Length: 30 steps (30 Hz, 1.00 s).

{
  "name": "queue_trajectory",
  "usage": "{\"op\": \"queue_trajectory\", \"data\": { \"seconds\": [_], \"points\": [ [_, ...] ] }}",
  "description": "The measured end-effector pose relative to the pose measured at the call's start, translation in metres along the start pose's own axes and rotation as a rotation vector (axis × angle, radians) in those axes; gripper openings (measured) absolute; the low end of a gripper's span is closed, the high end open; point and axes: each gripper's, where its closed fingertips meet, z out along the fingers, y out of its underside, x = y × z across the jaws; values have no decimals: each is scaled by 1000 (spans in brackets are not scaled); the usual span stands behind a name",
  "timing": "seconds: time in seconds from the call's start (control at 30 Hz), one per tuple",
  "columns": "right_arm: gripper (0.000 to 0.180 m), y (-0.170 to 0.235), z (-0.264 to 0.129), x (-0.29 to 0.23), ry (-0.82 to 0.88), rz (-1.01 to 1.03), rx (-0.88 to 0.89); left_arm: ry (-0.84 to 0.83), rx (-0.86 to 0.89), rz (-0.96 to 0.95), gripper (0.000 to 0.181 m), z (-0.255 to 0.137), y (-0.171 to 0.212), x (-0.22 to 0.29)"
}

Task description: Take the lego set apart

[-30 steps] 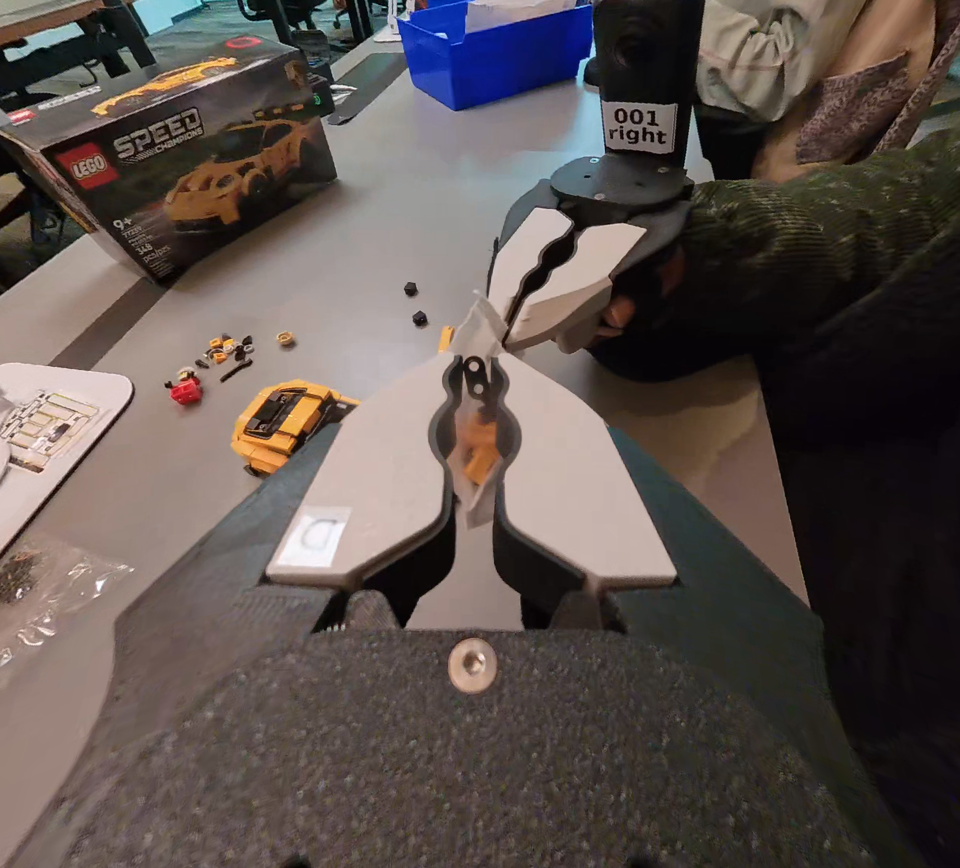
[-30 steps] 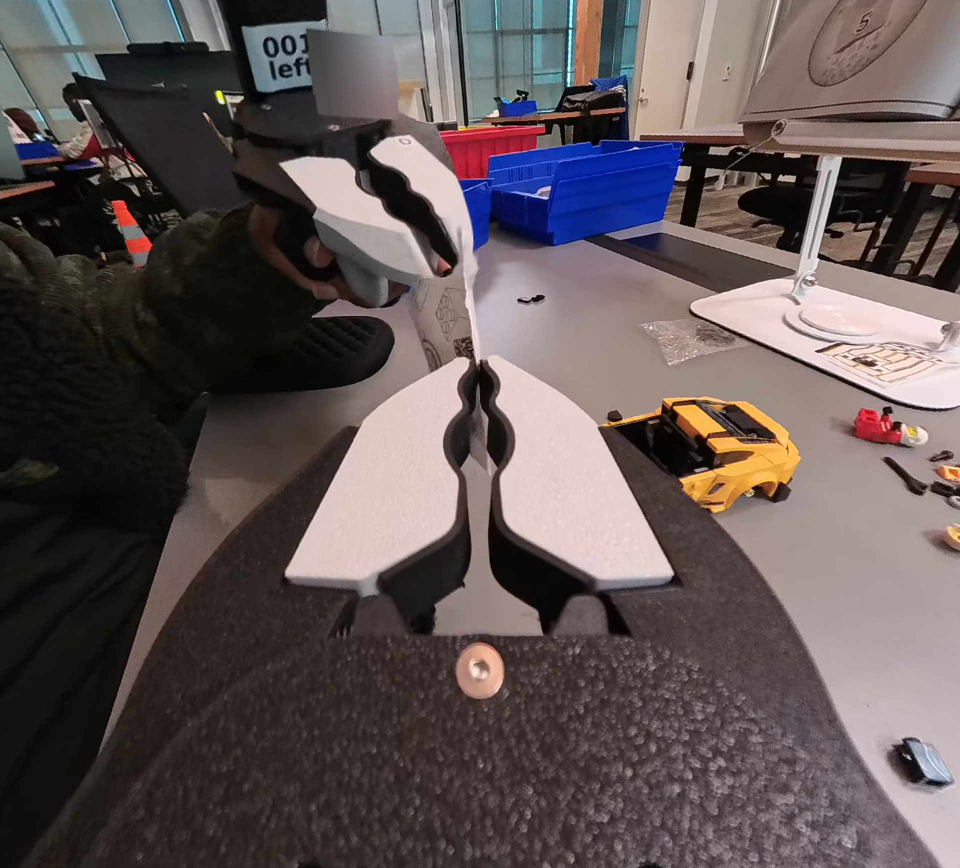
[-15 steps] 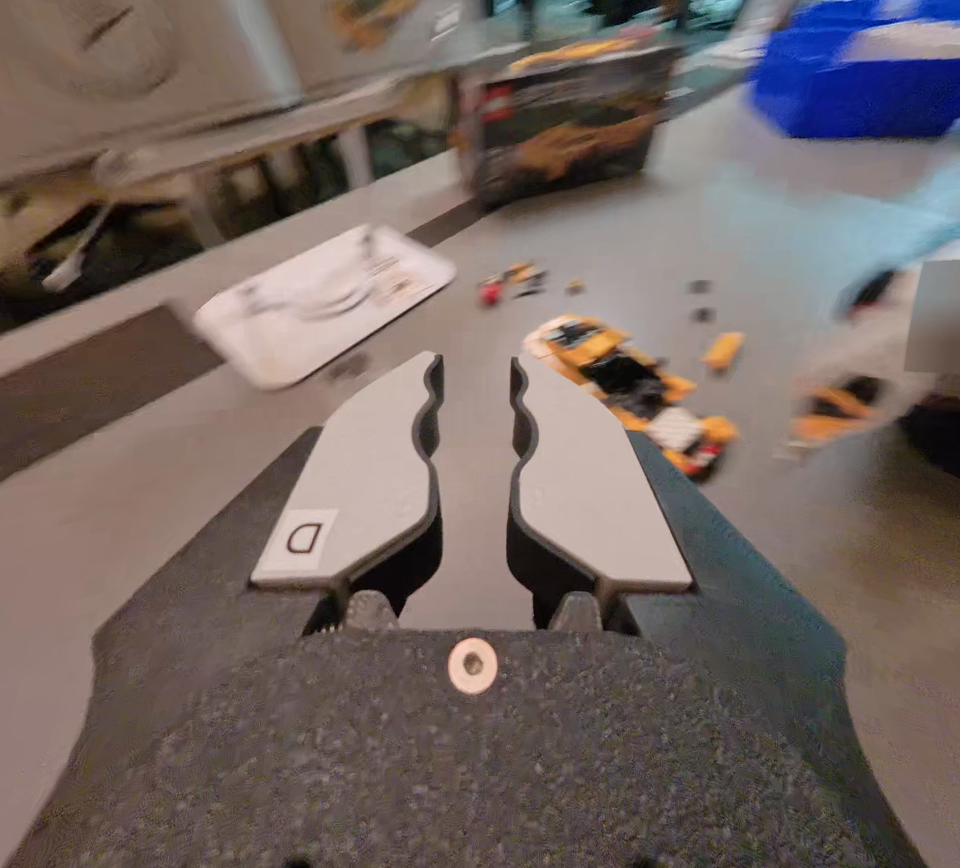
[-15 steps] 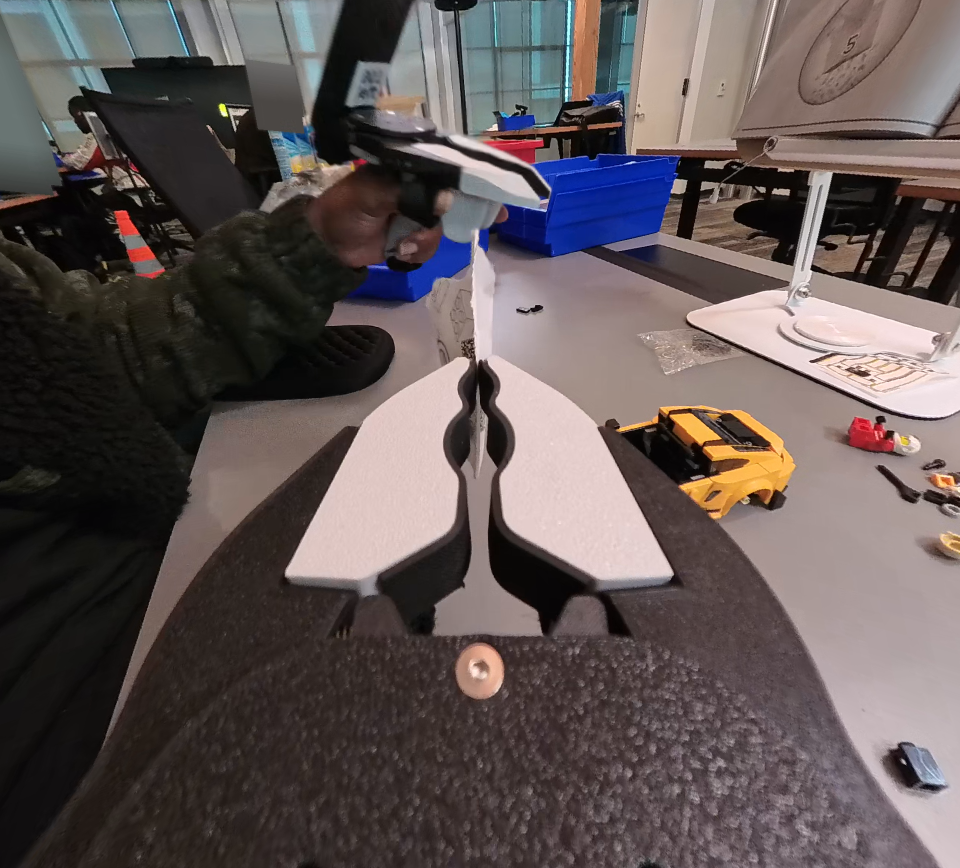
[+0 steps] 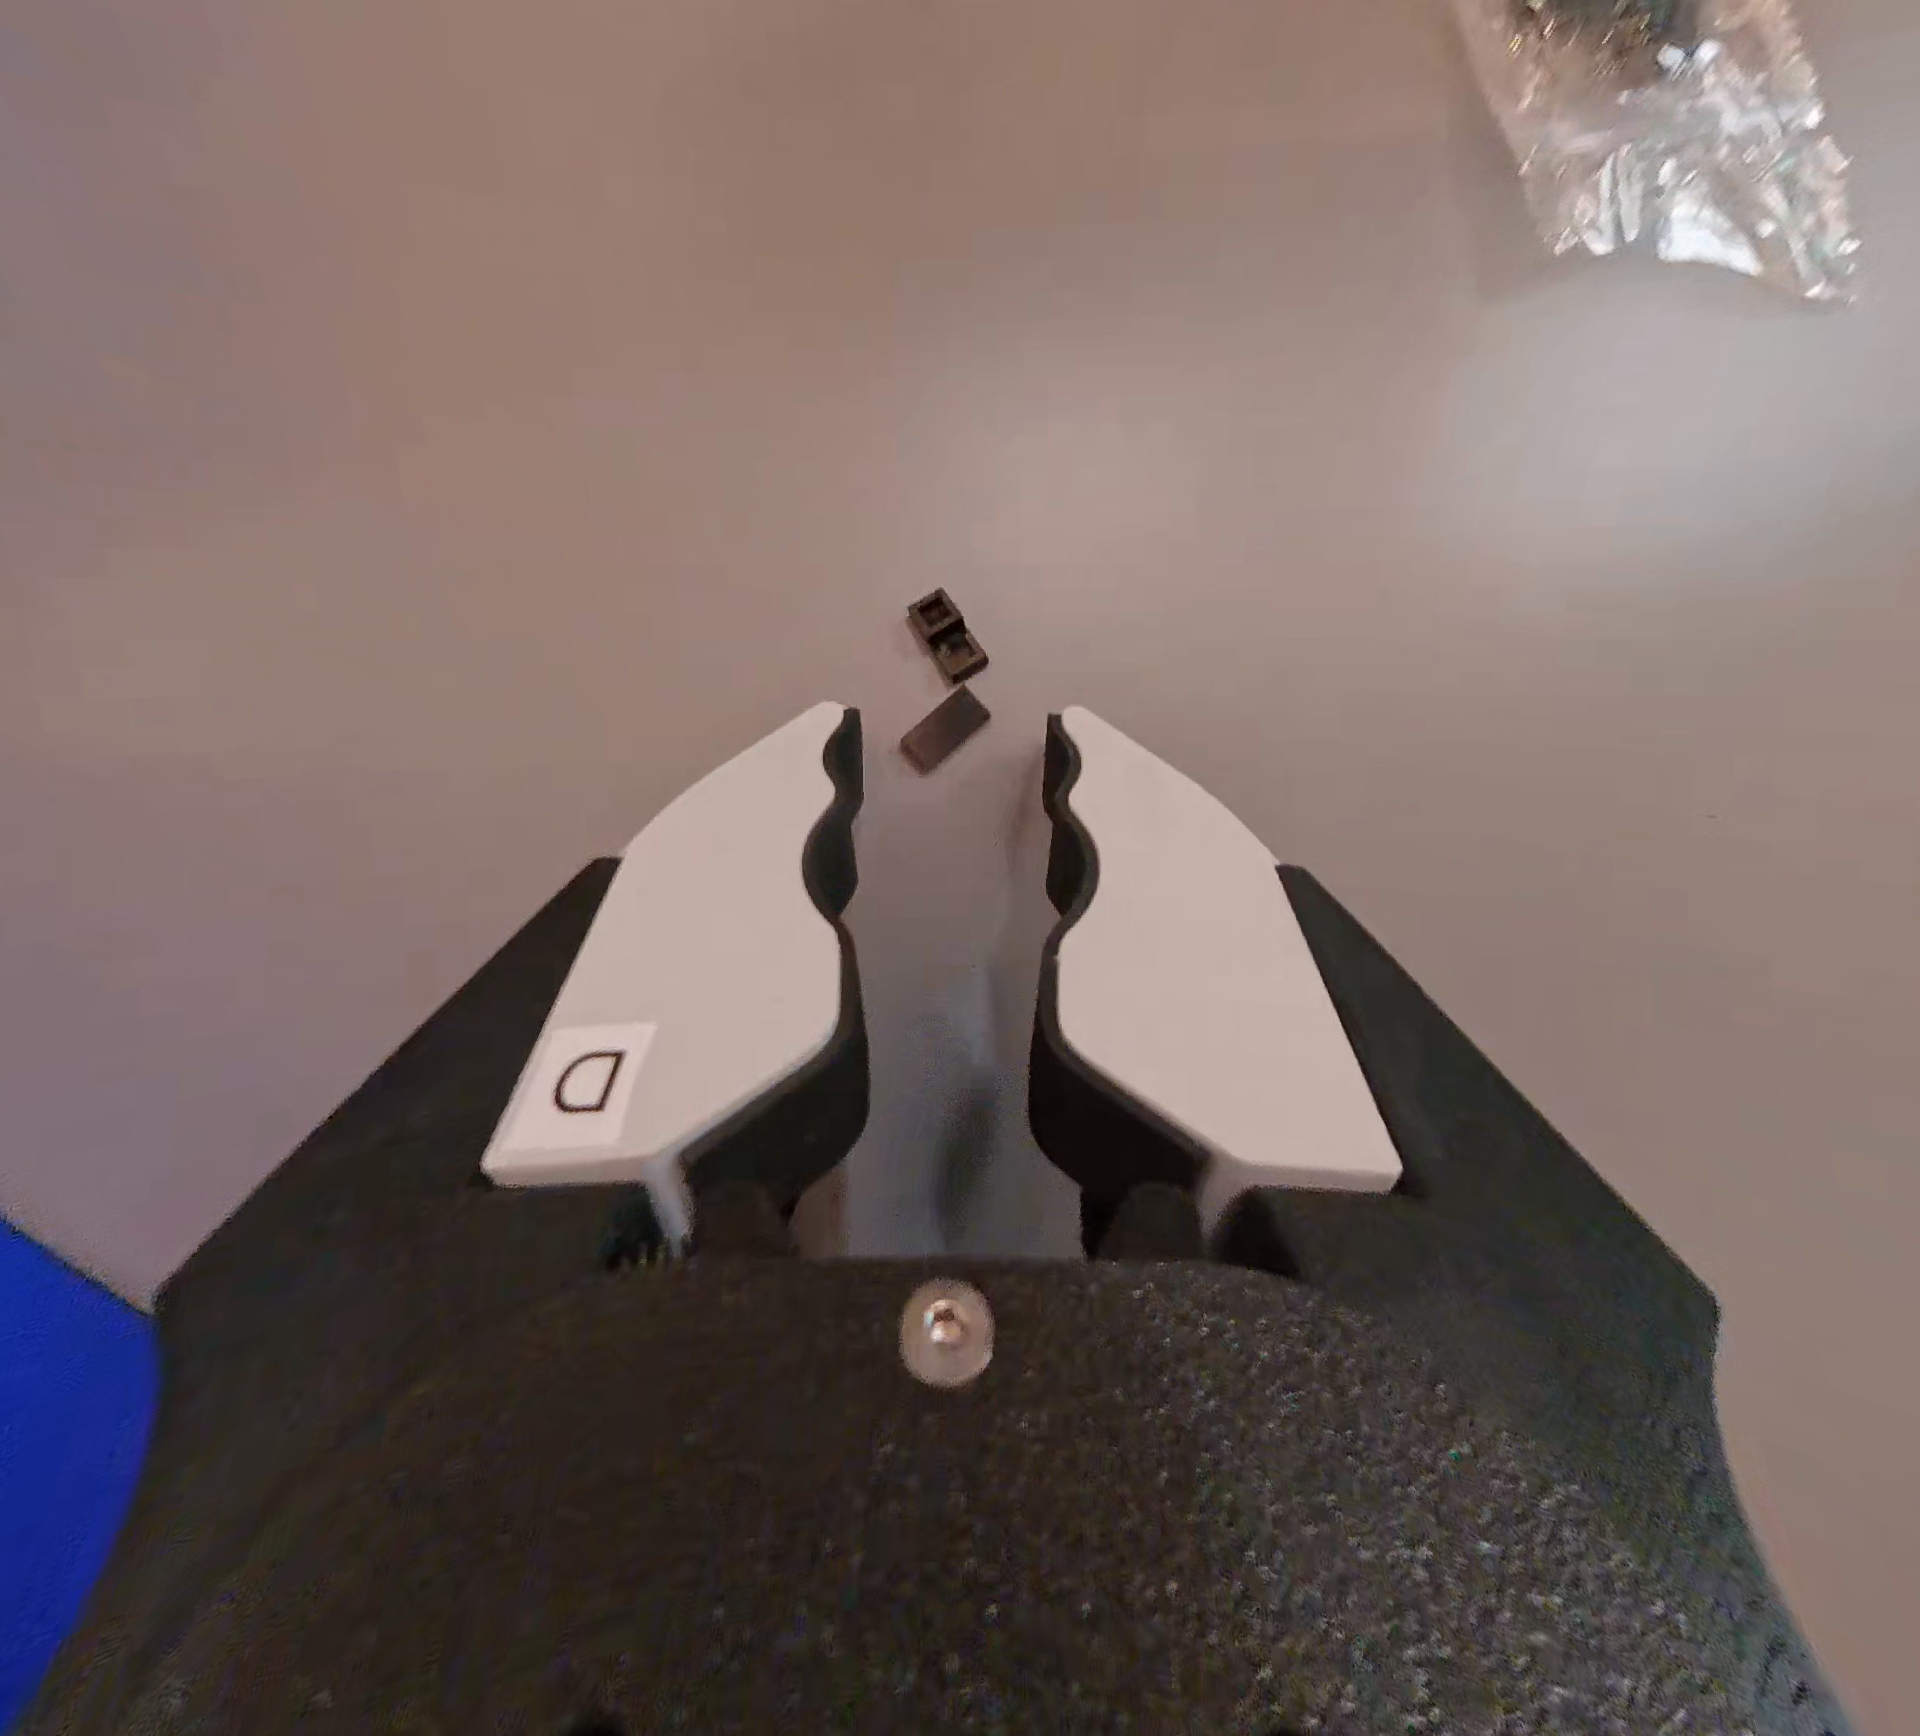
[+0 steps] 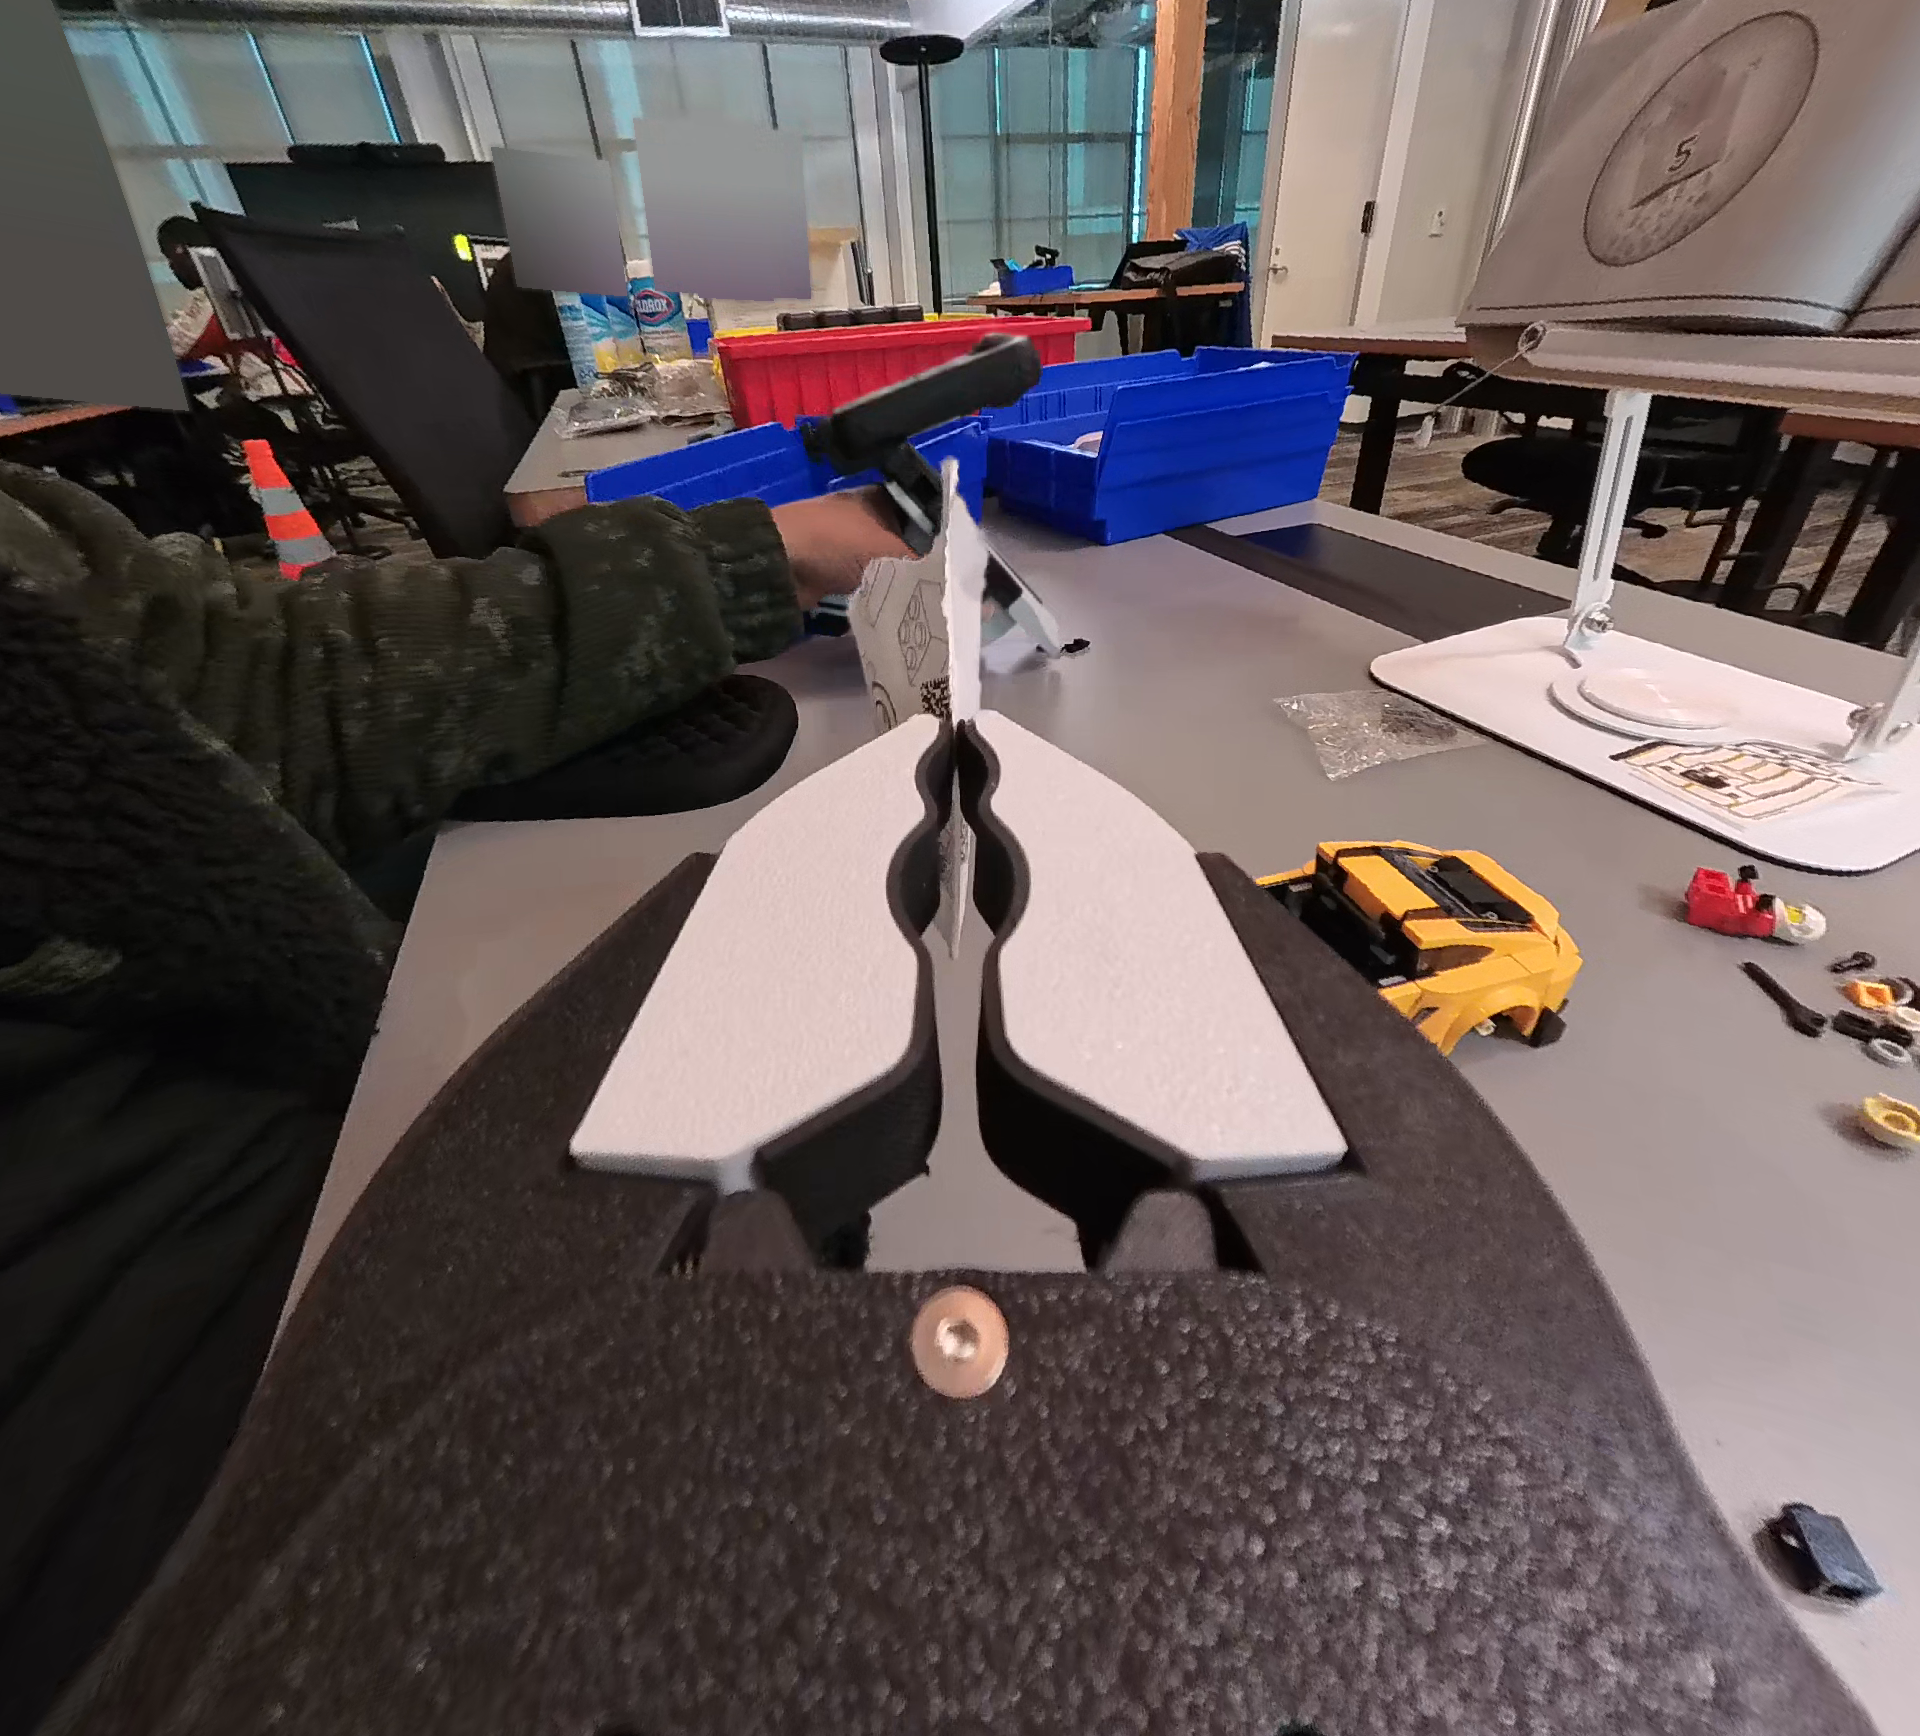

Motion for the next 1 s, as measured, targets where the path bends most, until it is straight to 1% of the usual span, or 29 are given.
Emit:
{"op": "queue_trajectory", "data": {
  "seconds": [0.2,0.27,0.4,0.47,0.53,0.6,0.67,0.73,0.8,0.87,0.93,1.0],
  "points": [
    [0,-2,-1,0,-1,-2,8,23,-17,12,19,2,5,-1],
    [0,-2,-1,-1,-1,-3,8,59,-24,32,9,1,6,3],
    [0,-3,-2,-1,1,-5,7,147,-23,116,7,-2,8,23],
    [0,-3,-2,0,4,-5,7,233,32,144,7,-10,-1,46],
    [0,-2,-2,1,7,-3,4,360,135,204,7,-31,-16,80],
    [0,0,-1,2,8,2,-5,501,256,309,7,-64,-31,126],
    [0,3,1,3,8,7,-17,656,369,442,7,-104,-36,181],
    [0,6,2,3,8,11,-28,786,461,562,7,-140,-33,229],
    [0,8,3,3,7,14,-35,884,500,642,8,-163,-24,265],
    [0,9,3,3,5,16,-37,928,511,681,8,-173,-18,287],
    [0,9,3,3,3,18,-37,915,479,713,9,-169,-11,295],
    [0,10,4,3,4,18,-39,958,434,709,15,-166,-2,302]
  ]
}}
